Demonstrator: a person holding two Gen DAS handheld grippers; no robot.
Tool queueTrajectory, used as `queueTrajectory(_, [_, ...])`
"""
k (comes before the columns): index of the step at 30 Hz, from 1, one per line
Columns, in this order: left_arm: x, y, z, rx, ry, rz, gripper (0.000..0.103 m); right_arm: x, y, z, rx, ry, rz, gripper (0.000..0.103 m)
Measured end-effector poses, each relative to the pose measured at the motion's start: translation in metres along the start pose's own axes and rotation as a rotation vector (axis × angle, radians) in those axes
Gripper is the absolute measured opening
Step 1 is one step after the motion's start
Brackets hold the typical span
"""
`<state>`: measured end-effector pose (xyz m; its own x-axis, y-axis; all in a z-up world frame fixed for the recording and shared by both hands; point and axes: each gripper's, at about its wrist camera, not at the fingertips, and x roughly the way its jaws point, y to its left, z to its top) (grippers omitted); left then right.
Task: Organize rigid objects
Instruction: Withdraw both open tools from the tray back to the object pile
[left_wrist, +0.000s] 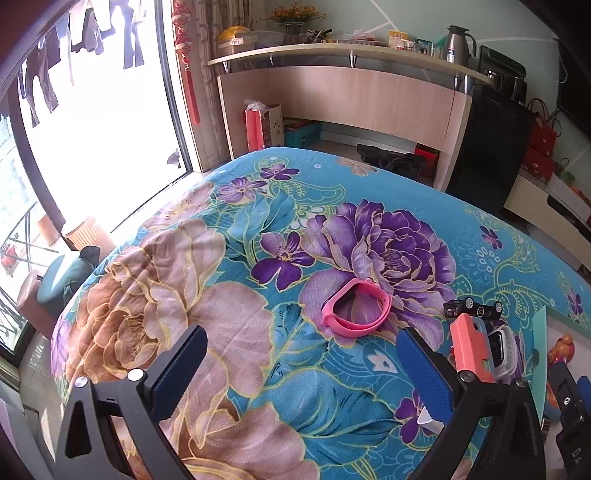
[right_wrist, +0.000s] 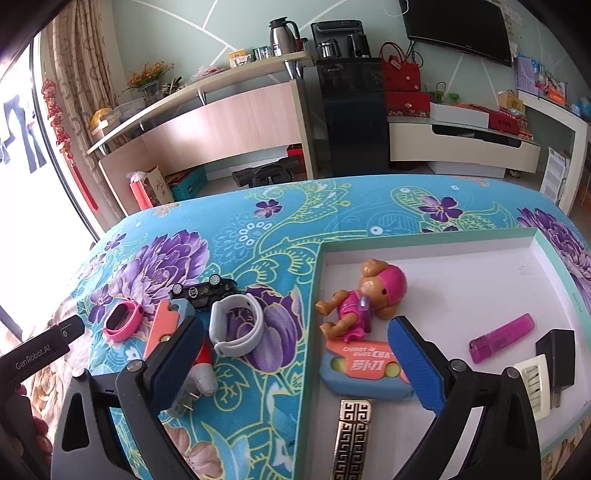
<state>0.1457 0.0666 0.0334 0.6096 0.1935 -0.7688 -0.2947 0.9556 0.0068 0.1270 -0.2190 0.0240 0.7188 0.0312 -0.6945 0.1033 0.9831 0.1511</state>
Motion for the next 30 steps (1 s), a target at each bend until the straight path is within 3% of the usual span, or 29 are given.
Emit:
queueTrajectory(9, [0.02,0.02,0.003,-0.051,0.047,-0.055,0.103,0.01,0.04,-0.007,-0.066,0.013,0.063,0.1])
queueTrajectory(18, [0.049,0.005,0.011,0.017,0.089,-0.133,0.103,0.022,0.073,-0.009,-0.102,0.041,0.156,0.098])
queueTrajectory(20, [0.054,0.003,0.011,0.031,0.094,-0.15,0.103,0.027,0.078,-0.009,-0.115,0.05,0.154,0.095])
queueTrajectory(22, [0.059,0.003,0.012,0.028,0.095,-0.176,0.103,0.032,0.082,-0.01,-0.123,0.062,0.15,0.079])
queueTrajectory(30, [0.074,-0.004,0.014,0.03,0.112,-0.239,0.103,0.04,0.085,-0.012,-0.128,0.08,0.142,0.075])
